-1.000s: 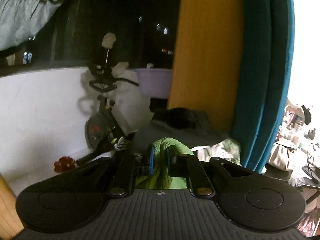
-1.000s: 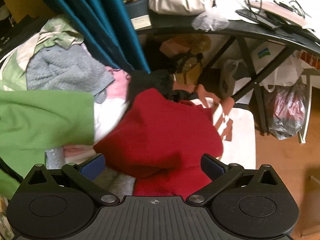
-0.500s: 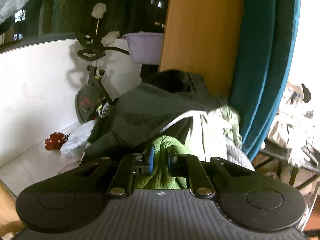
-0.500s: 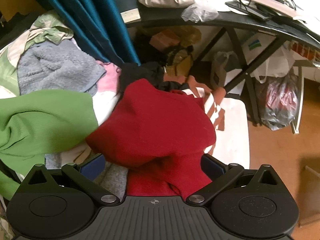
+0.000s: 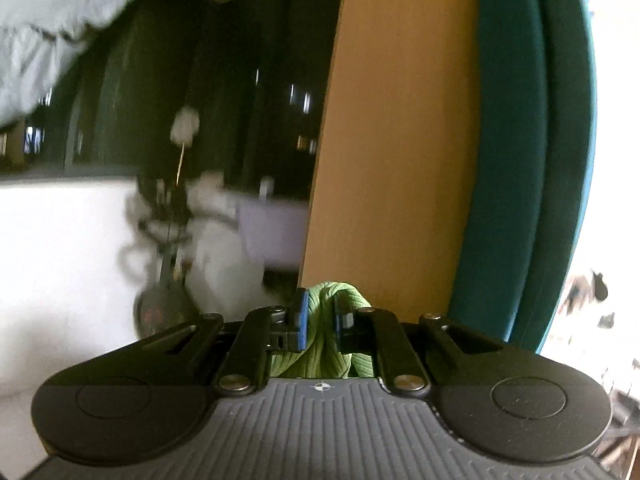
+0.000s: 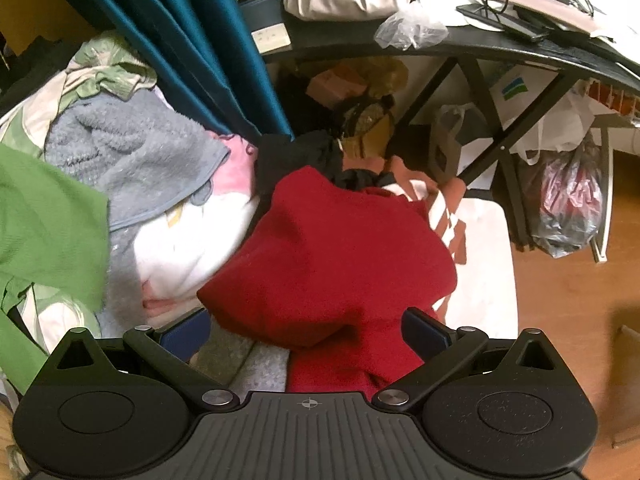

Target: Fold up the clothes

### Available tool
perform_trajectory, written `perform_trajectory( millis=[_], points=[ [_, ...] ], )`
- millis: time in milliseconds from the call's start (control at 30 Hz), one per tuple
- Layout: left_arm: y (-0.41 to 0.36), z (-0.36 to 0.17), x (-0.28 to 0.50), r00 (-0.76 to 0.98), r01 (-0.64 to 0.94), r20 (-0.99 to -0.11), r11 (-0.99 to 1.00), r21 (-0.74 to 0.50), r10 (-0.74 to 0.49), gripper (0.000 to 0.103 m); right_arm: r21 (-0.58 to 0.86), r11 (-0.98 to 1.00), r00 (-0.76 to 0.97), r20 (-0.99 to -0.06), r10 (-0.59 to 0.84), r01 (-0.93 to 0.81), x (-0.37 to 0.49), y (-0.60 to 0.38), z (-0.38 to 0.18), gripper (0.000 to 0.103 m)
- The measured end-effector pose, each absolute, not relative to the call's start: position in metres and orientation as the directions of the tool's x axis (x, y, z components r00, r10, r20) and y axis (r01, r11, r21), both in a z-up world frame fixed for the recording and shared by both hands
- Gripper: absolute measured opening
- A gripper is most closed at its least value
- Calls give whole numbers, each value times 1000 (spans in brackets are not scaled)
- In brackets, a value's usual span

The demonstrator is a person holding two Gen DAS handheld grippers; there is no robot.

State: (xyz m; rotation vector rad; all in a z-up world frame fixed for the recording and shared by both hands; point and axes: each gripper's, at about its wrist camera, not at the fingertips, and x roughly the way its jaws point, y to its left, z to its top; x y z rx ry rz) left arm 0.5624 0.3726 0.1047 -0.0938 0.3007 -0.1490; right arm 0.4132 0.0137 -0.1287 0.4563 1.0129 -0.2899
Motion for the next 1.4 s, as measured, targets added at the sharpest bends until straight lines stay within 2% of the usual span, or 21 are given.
perform_trajectory(
  millis=[167, 200, 333, 500, 533, 567, 633, 700, 867, 1033, 1133, 1300, 1400],
  points=[
    [361, 24, 594, 804, 146, -566, 983, -112, -184, 14, 221, 868, 484, -875, -25, 444, 409, 19, -135, 102],
    [360, 14, 595, 789, 151, -588, 983, -100, -181, 14, 220, 867, 480, -877, -25, 447, 408, 19, -136, 102],
    [357, -7, 594, 773, 175, -612, 984, -45, -165, 16, 215, 861, 469, -883, -30, 460, 404, 20, -139, 102],
    [363, -2, 591, 758, 179, -625, 981, -74, -186, 22, 223, 851, 463, -886, -27, 475, 401, 19, -139, 102],
    [362, 0, 590, 754, 183, -629, 980, -72, -187, 34, 224, 852, 464, -885, -26, 474, 400, 19, -139, 102],
    [361, 3, 591, 749, 186, -635, 980, -69, -187, 57, 223, 854, 465, -885, -26, 471, 400, 20, -138, 102],
    [360, 5, 590, 749, 186, -638, 981, -55, -178, 73, 220, 857, 464, -885, -25, 466, 400, 20, -138, 102],
    [358, 6, 583, 752, 209, -631, 977, -46, -190, 75, 228, 854, 463, -886, -16, 467, 401, 19, -138, 102],
    [342, 1, 552, 738, 270, -648, 962, 31, -186, 90, 235, 851, 459, -888, -8, 470, 399, 16, -139, 102],
    [320, -26, 541, 687, 328, -709, 938, 109, -158, 92, 238, 854, 456, -890, 0, 463, 398, 17, -140, 102],
    [315, -49, 546, 648, 305, -754, 944, 124, -110, 92, 235, 858, 453, -891, 3, 457, 397, 17, -140, 102],
    [326, -74, 549, 595, 238, -798, 969, 61, -96, 94, 225, 851, 435, -900, -4, 474, 388, 12, -145, 102],
    [327, -87, 548, 554, 251, -826, 967, 44, -106, 96, 214, 834, 410, -912, -16, 509, 381, 4, -153, 102]
  ],
)
